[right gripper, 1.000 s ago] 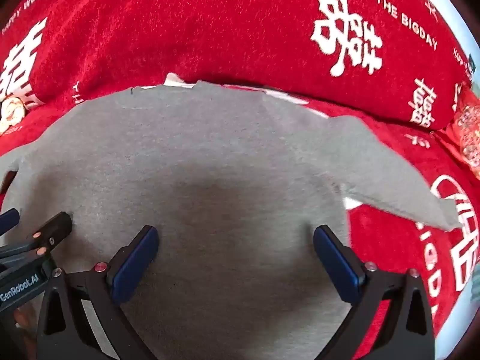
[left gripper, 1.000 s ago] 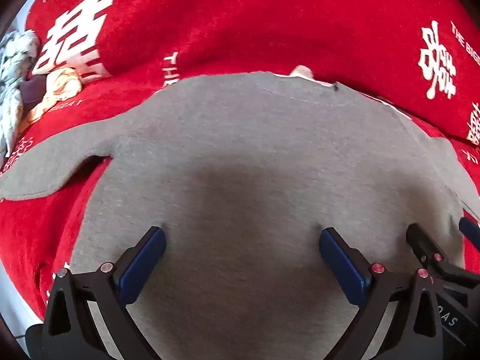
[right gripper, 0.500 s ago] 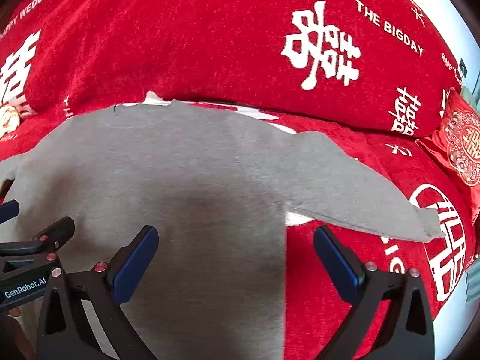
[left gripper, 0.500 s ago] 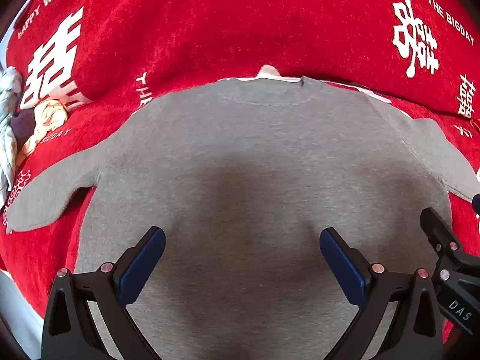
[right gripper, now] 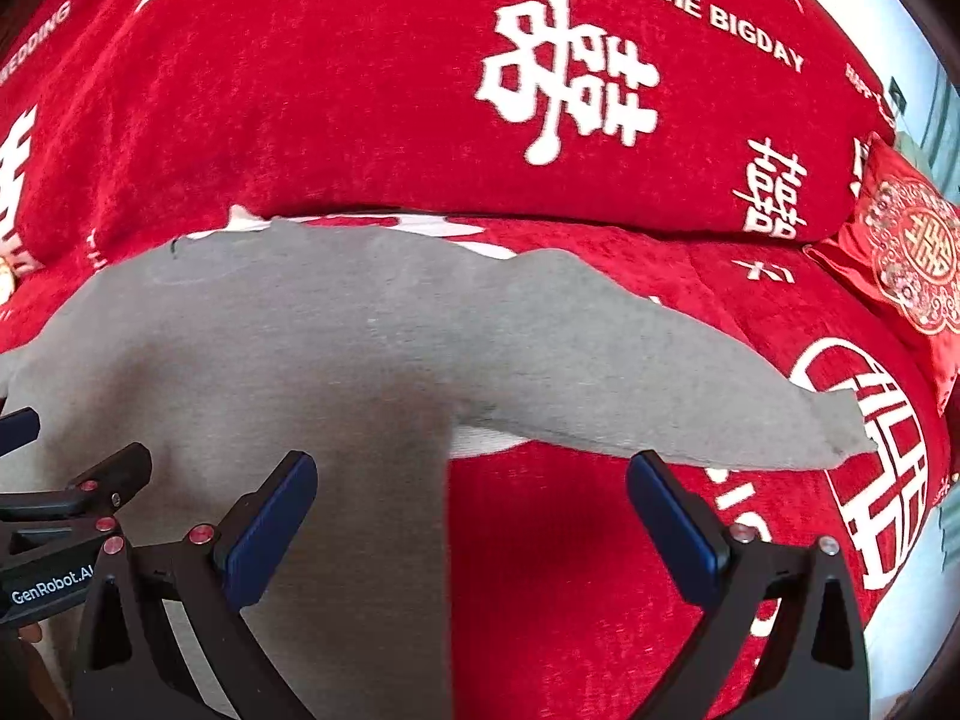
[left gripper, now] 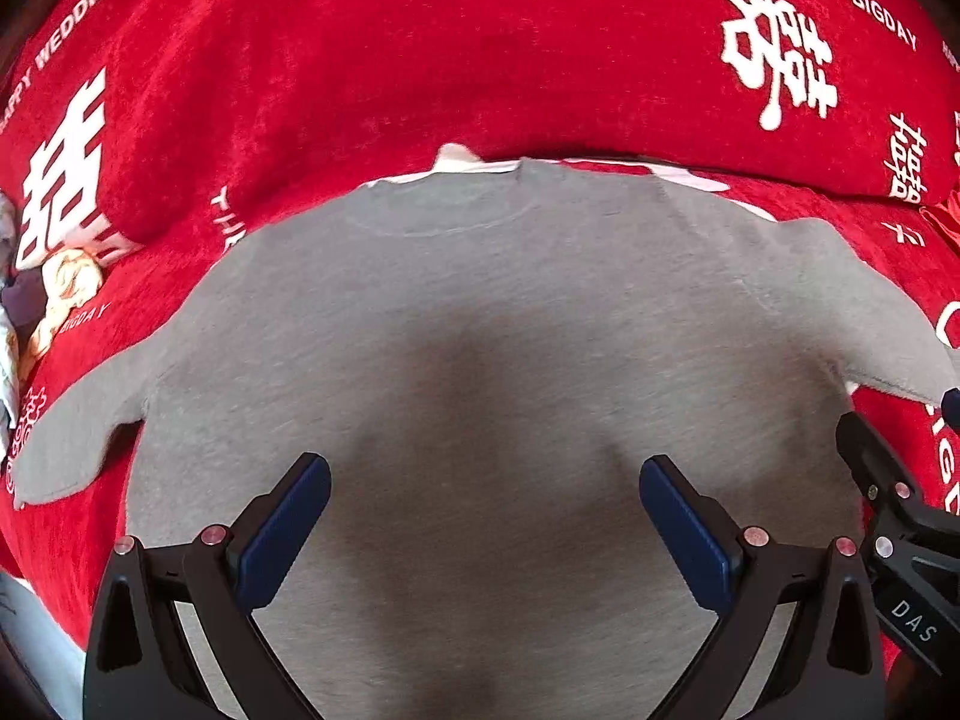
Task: Fold small clothes
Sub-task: 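Move the right tool toward the cuff of the sleeve nearest it, then close the right tool on the grey sweater sleeve cuff, then lift the held sleeve and fold it across the sweater body, then lay the sleeve on the sweater body and open the right tool, then move the left tool to the cuff of the other sleeve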
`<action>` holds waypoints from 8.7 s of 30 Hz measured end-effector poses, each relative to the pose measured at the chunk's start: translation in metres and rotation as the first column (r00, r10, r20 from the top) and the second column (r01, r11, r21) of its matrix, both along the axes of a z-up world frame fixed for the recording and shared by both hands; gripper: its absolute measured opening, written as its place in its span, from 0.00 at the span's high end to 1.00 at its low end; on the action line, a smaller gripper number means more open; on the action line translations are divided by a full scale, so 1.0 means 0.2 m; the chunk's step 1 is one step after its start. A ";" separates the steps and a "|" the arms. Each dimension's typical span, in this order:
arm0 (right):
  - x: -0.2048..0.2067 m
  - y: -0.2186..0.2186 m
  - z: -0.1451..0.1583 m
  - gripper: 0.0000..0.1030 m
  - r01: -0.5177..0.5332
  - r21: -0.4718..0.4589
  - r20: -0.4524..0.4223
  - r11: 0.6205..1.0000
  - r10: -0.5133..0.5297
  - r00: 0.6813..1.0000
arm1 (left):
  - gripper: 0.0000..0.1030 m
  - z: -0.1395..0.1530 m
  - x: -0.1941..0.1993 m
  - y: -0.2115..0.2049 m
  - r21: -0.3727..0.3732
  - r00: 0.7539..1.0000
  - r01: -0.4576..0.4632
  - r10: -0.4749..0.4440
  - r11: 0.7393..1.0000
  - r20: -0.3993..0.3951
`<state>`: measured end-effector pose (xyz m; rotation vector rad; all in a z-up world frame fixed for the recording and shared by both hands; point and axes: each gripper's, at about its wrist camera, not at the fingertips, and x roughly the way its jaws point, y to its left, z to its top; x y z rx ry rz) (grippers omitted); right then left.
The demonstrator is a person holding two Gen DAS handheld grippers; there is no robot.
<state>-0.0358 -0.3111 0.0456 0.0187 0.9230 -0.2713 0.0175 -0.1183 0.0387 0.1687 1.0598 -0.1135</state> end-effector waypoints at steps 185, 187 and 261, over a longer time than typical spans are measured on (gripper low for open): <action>0.73 1.40 -0.07 0.61 -0.438 0.182 -0.034 0.880 0.451 0.892 | 0.00 -0.17 -0.10 1.07 -0.273 0.953 -0.300 0.273 0.914 -0.133; 0.73 1.39 -0.06 0.55 -0.441 0.201 -0.030 0.875 0.456 0.890 | 0.00 -0.17 -0.09 1.08 -0.284 0.952 -0.303 0.275 0.910 -0.132; 0.51 1.19 -0.23 0.22 -0.388 0.058 -0.043 0.920 0.391 0.919 | 0.00 -0.26 0.08 2.44 -0.229 0.580 -0.787 0.814 0.572 0.038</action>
